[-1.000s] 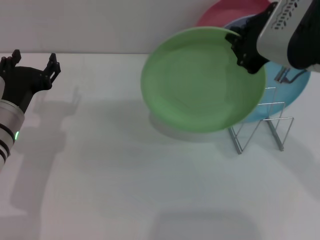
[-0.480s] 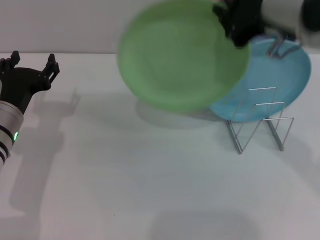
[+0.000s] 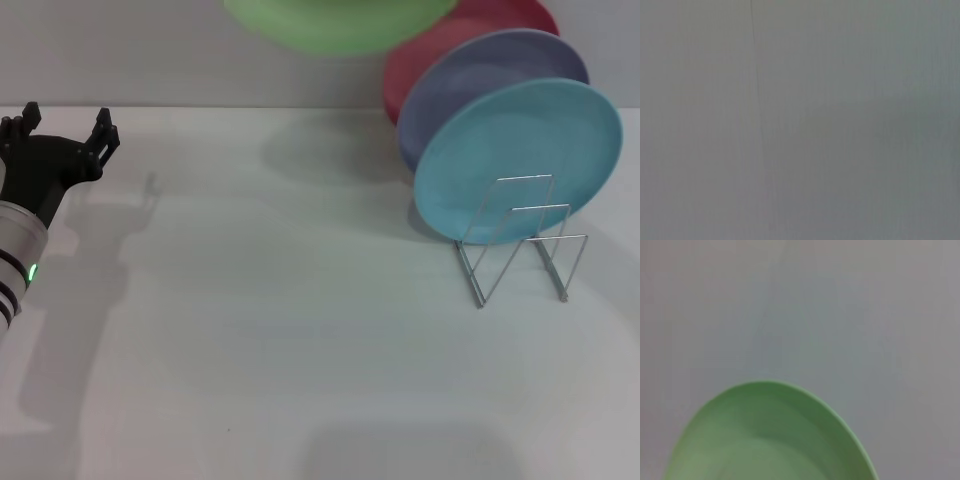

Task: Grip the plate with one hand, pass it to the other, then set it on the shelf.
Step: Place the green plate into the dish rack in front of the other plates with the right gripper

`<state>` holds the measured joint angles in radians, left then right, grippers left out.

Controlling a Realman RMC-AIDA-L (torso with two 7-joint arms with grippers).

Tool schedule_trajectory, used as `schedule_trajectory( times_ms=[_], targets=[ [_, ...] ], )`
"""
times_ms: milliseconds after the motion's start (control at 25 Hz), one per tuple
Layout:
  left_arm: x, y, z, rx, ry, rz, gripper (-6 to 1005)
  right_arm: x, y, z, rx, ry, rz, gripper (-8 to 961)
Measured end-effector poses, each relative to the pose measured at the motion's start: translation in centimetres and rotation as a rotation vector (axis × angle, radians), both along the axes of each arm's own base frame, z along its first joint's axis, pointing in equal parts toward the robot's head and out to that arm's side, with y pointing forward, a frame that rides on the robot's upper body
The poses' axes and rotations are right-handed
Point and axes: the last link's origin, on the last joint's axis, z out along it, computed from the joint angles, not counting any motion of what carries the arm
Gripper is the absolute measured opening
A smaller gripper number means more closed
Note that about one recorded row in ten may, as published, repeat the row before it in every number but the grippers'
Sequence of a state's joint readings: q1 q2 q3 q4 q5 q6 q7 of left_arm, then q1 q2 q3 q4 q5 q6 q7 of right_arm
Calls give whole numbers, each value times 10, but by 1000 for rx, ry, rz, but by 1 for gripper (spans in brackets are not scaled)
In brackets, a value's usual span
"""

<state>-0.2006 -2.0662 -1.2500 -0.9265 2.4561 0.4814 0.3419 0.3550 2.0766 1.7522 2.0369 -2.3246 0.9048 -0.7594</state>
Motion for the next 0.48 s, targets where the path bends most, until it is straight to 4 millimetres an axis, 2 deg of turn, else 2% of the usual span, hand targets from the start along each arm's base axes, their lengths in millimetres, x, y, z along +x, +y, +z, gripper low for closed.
schedule_trajectory(
  times_ms=[80, 120, 160, 280, 320, 360, 480],
  targets=[
    [0, 0, -1, -2, 0, 1, 820, 2, -7, 3, -30, 65, 39, 40],
    [0, 0, -1, -2, 0, 1, 820, 10, -17, 1, -48, 105, 74, 40],
    [0, 0, -1, -3, 0, 1, 820, 10, -17, 1, -48, 105, 74, 41],
    [1, 0, -2, -5, 0, -1, 820, 29, -31, -3, -41, 144, 86, 42],
    [1, 0, -2, -6, 0, -2, 820, 43, -37, -3, -37, 174, 54, 42],
    [1, 0, -3, -8, 0, -3, 820, 43, -37, -3, -37, 174, 54, 41],
    [1, -1, -4, -11, 1, -5, 820, 64, -39, -7, -53, 203, -5, 40]
  ],
)
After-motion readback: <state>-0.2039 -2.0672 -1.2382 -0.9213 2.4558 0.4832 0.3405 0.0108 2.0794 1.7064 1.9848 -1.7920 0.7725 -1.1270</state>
